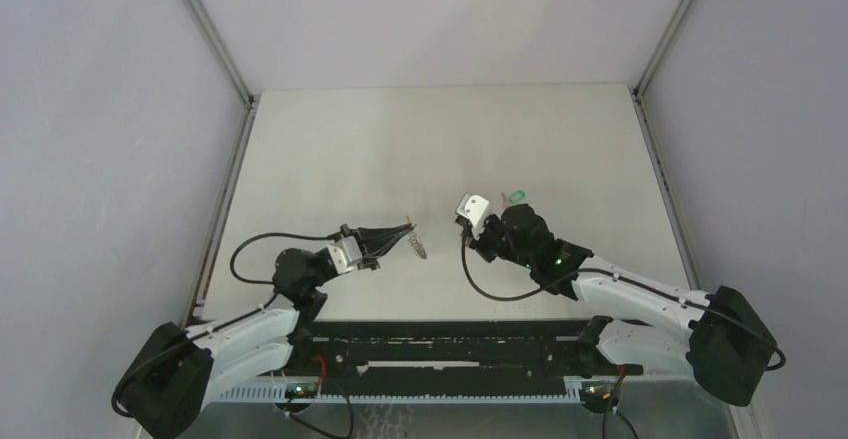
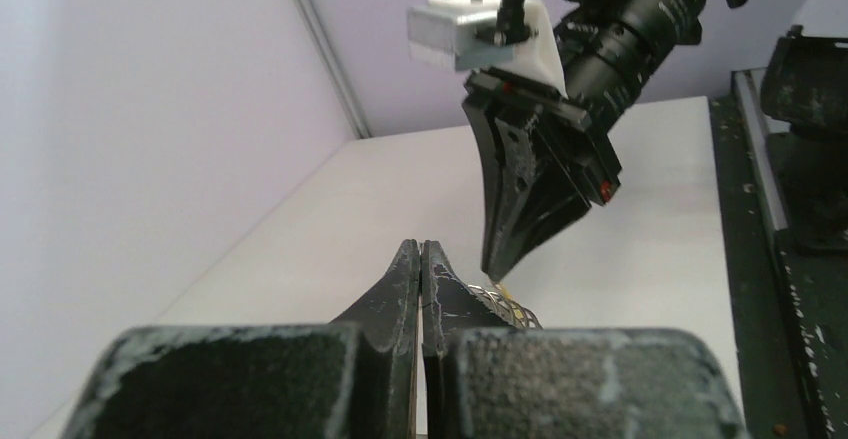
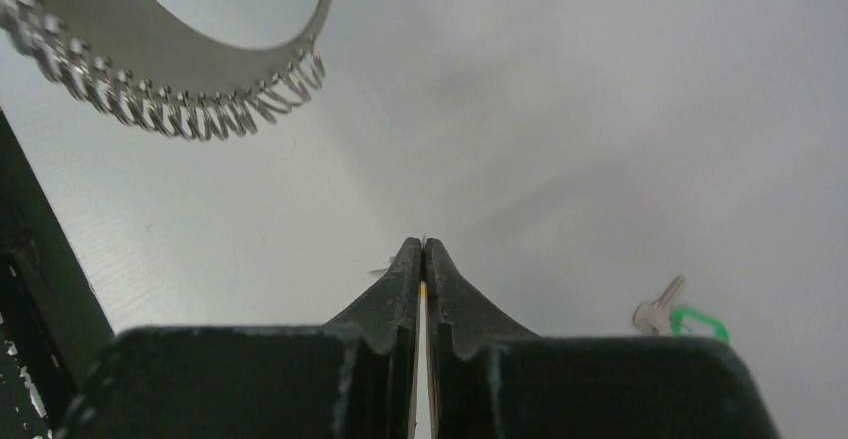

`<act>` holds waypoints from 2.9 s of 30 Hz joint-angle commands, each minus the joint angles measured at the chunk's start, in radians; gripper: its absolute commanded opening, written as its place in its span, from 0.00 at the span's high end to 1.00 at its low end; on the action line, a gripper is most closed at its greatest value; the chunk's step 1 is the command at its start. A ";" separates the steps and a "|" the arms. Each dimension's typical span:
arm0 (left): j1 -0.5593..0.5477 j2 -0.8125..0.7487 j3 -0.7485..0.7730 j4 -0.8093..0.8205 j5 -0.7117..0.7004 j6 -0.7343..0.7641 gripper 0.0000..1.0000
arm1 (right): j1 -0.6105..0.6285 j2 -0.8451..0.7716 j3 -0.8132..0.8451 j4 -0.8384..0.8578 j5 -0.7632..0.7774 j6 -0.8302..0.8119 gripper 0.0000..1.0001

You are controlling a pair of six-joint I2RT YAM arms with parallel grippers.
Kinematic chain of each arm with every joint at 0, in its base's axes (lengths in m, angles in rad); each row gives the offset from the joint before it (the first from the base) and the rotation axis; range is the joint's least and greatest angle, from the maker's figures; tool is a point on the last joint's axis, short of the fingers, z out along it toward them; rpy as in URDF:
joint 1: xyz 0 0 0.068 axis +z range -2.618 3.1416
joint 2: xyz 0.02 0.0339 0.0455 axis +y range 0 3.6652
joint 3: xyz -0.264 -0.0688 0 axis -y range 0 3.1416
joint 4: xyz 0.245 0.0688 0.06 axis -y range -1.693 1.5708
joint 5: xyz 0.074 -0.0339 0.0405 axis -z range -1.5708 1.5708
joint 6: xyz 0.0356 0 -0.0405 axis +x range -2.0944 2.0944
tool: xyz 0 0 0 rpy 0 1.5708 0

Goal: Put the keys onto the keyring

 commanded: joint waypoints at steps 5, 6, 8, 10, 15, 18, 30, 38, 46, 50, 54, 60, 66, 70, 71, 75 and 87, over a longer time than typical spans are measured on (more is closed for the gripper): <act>0.005 -0.129 -0.030 -0.033 -0.115 0.070 1.00 | -0.040 0.129 0.022 0.001 0.001 0.125 1.00; 0.005 -0.138 -0.032 -0.041 -0.121 0.073 1.00 | -0.043 0.158 0.021 0.031 -0.007 0.124 1.00; 0.005 -0.147 -0.038 -0.045 -0.133 0.077 1.00 | -0.051 0.226 0.021 0.105 -0.014 0.125 1.00; 0.005 -0.152 -0.043 -0.045 -0.142 0.079 1.00 | -0.059 0.295 0.021 0.192 -0.015 0.123 1.00; 0.005 -0.172 -0.053 -0.060 -0.167 0.092 1.00 | -0.070 0.446 0.045 0.385 -0.018 0.135 1.00; 0.005 -0.180 -0.058 -0.062 -0.175 0.098 1.00 | -0.074 0.529 0.070 0.456 -0.025 0.130 1.00; 0.005 -0.195 -0.064 -0.069 -0.189 0.110 1.00 | -0.074 0.598 0.132 0.437 -0.031 0.120 1.00; 0.005 -0.201 -0.066 -0.070 -0.190 0.108 1.00 | -0.077 0.644 0.211 0.321 -0.039 0.122 1.00; 0.005 -0.203 -0.067 -0.069 -0.189 0.109 1.00 | -0.074 0.692 0.277 0.239 -0.023 0.124 0.99; 0.005 -0.206 -0.068 -0.069 -0.189 0.111 1.00 | -0.069 0.712 0.304 0.210 -0.010 0.122 0.98; 0.005 -0.206 -0.067 -0.069 -0.189 0.110 1.00 | -0.066 0.723 0.317 0.195 -0.005 0.119 0.97; 0.005 -0.208 -0.067 -0.069 -0.186 0.108 1.00 | -0.066 0.717 0.317 0.192 -0.006 0.120 0.91; 0.006 -0.211 -0.067 -0.069 -0.186 0.109 1.00 | -0.066 0.686 0.311 0.202 -0.006 0.119 0.83; 0.006 -0.214 -0.066 -0.070 -0.184 0.108 1.00 | -0.067 0.649 0.308 0.230 -0.023 0.120 0.77; 0.006 -0.213 -0.067 -0.069 -0.184 0.107 1.00 | -0.067 0.639 0.308 0.238 -0.024 0.120 0.76; 0.005 -0.217 -0.066 -0.070 -0.183 0.106 1.00 | -0.076 0.597 0.313 0.259 -0.026 0.123 0.73; 0.007 -0.188 -0.066 0.012 -0.160 0.051 1.00 | -0.139 0.280 0.162 0.403 -0.328 0.014 0.71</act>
